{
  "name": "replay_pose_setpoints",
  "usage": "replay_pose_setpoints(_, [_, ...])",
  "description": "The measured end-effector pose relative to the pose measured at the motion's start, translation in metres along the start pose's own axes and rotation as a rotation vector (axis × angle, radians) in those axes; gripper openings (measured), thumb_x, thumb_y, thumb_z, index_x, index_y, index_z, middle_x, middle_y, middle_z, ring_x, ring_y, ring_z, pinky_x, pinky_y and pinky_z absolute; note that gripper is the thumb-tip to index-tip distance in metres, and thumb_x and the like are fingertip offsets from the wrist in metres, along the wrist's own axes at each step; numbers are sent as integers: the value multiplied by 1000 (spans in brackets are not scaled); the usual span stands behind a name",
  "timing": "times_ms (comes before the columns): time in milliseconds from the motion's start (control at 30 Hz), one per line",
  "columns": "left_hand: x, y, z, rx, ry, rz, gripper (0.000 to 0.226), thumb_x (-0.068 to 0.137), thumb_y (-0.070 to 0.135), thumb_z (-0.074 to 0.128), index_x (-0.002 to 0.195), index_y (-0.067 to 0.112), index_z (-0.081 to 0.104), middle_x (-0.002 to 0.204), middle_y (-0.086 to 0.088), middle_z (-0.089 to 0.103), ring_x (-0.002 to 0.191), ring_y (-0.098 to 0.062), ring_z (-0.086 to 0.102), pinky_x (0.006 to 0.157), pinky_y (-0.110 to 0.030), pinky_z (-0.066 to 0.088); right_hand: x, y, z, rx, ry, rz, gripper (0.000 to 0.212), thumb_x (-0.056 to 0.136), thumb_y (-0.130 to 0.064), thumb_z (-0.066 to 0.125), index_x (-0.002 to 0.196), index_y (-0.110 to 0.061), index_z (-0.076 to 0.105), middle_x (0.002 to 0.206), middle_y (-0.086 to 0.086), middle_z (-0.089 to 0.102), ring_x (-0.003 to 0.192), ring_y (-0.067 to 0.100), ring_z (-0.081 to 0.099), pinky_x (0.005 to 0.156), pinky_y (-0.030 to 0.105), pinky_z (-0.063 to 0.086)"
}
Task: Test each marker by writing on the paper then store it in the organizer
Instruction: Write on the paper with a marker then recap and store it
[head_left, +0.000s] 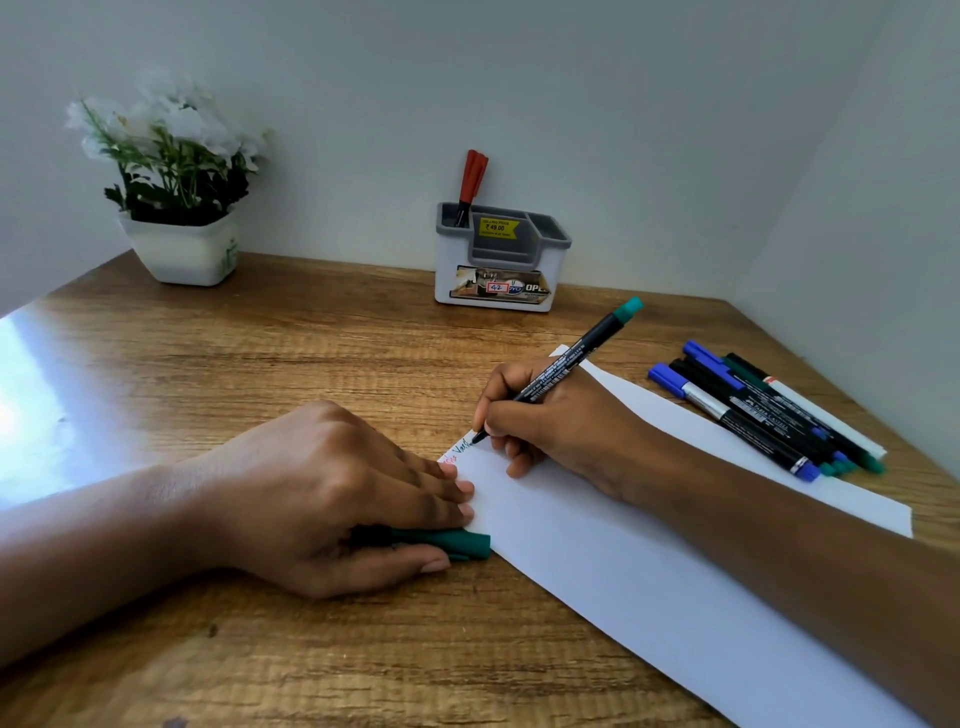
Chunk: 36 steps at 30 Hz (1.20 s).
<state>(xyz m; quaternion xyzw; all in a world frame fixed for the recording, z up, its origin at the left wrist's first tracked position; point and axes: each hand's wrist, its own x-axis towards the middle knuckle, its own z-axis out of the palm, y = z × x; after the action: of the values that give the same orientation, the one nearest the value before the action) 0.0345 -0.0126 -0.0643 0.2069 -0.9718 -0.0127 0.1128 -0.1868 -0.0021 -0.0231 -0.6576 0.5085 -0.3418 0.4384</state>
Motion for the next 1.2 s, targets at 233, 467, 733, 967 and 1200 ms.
replay_pose_setpoints(233, [1, 1, -2, -17, 23, 14, 31, 89, 52, 54, 116, 37, 60, 110, 17, 69, 102, -2, 65, 82, -35, 56, 0, 1, 1, 3, 37, -9, 9, 83, -3, 59, 84, 5, 63, 59, 4, 57, 50, 5, 54, 46, 19, 50])
replay_pose_setpoints(467, [0, 0, -1, -23, 24, 18, 31, 92, 53, 49, 118, 39, 58, 111, 18, 68, 104, -1, 63, 84, -34, 55, 0, -1, 2, -10, 38, 5, 7, 83, -6, 60, 77, -5, 63, 58, 3, 57, 49, 5, 54, 47, 21, 50])
replay_pose_setpoints(733, [1, 8, -16, -55, 76, 65, 25, 89, 44, 58, 112, 34, 64, 107, 14, 71, 100, -5, 67, 81, -35, 57, 1, -10, -10, 440, 139, 138, 19, 86, 0, 52, 71, -6, 62, 58, 4, 56, 46, 7, 49, 41, 17, 47])
replay_pose_setpoints(967, [13, 18, -41, -419, 169, -114, 29, 84, 44, 64, 108, 28, 72, 103, 18, 72, 90, 4, 68, 76, -26, 59, -20, -46, -34, 240, 112, -78, 7, 84, -11, 65, 81, -12, 58, 59, 1, 59, 50, 10, 53, 48, 23, 49])
replay_pose_setpoints(1200, [36, 37, -61, -860, 392, -518, 22, 76, 35, 64, 93, 22, 71, 87, 3, 76, 83, -14, 72, 76, -39, 56, -36, -57, -47, 390, 224, -154, 18, 91, -10, 54, 83, -11, 71, 66, 3, 62, 58, 12, 58, 51, 24, 53])
